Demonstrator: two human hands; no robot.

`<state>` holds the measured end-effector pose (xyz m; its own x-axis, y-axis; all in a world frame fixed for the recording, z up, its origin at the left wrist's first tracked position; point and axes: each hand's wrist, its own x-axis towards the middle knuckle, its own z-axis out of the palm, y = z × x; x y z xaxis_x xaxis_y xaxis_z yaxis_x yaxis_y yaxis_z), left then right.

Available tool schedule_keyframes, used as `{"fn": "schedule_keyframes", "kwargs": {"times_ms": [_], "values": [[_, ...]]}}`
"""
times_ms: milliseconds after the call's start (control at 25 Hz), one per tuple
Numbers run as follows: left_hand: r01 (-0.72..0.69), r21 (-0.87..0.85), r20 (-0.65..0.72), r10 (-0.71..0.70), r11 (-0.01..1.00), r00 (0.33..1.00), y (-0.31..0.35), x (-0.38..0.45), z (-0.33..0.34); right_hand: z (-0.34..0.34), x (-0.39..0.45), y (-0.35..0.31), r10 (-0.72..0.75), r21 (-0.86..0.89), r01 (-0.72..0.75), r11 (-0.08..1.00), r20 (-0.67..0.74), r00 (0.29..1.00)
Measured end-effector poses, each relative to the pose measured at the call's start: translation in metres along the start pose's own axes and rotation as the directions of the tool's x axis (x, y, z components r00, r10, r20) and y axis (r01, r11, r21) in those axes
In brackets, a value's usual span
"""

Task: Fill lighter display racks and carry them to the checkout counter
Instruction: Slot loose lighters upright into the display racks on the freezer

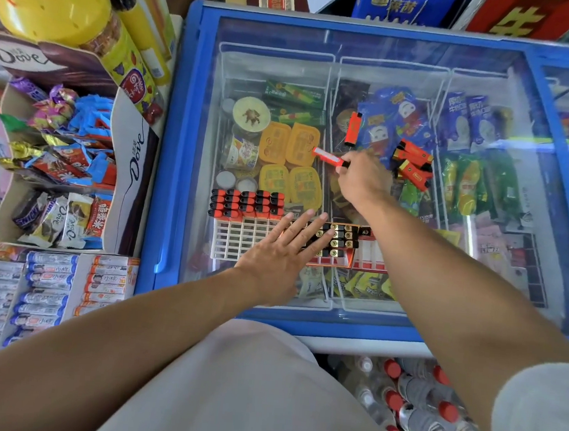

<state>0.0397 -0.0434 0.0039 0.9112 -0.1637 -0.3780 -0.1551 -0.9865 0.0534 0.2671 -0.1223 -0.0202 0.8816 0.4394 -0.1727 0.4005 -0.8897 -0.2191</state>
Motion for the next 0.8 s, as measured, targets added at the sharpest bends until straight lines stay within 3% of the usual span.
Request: {"fn": "schedule_keyframes", "kwargs": {"times_ms": [80, 160, 280, 440, 600, 800], "values": [[0.001, 0.01, -0.015, -0.001, 1.0, 1.0, 0.0, 0.0, 0.002, -0.018, -0.012, 0.009, 0.055, 0.184, -0.041, 0.982, -0.067, 0.996], [0.008, 0.01, -0.033, -0.007, 1.0, 0.999, -0.001, 0.001, 0.003, -0.04, -0.041, 0.019, 0.055, 0.374, 0.014, 0.927, -0.174, 0.983], [0.047, -0.009, -0.046, -0.047, 0.999, 0.998, 0.007, -0.002, 0.002, -0.07, -0.102, 0.034, 0.034, 0.507, 0.101, 0.856, -0.251, 0.967], [0.053, -0.013, -0.053, -0.054, 0.999, 0.997, 0.031, -0.013, 0.005, -0.077, -0.17, 0.053, 0.003, 0.464, 0.057, 0.884, -0.127, 0.992], [0.022, 0.018, -0.015, -0.022, 1.0, 1.0, 0.029, -0.015, 0.007, -0.045, -0.184, 0.053, -0.037, 0.372, 0.026, 0.928, 0.023, 0.999], [0.019, 0.001, -0.016, -0.019, 1.0, 1.0, 0.028, -0.017, 0.008, -0.023, -0.18, 0.043, -0.104, 0.349, 0.11, 0.931, -0.035, 0.994]]}}
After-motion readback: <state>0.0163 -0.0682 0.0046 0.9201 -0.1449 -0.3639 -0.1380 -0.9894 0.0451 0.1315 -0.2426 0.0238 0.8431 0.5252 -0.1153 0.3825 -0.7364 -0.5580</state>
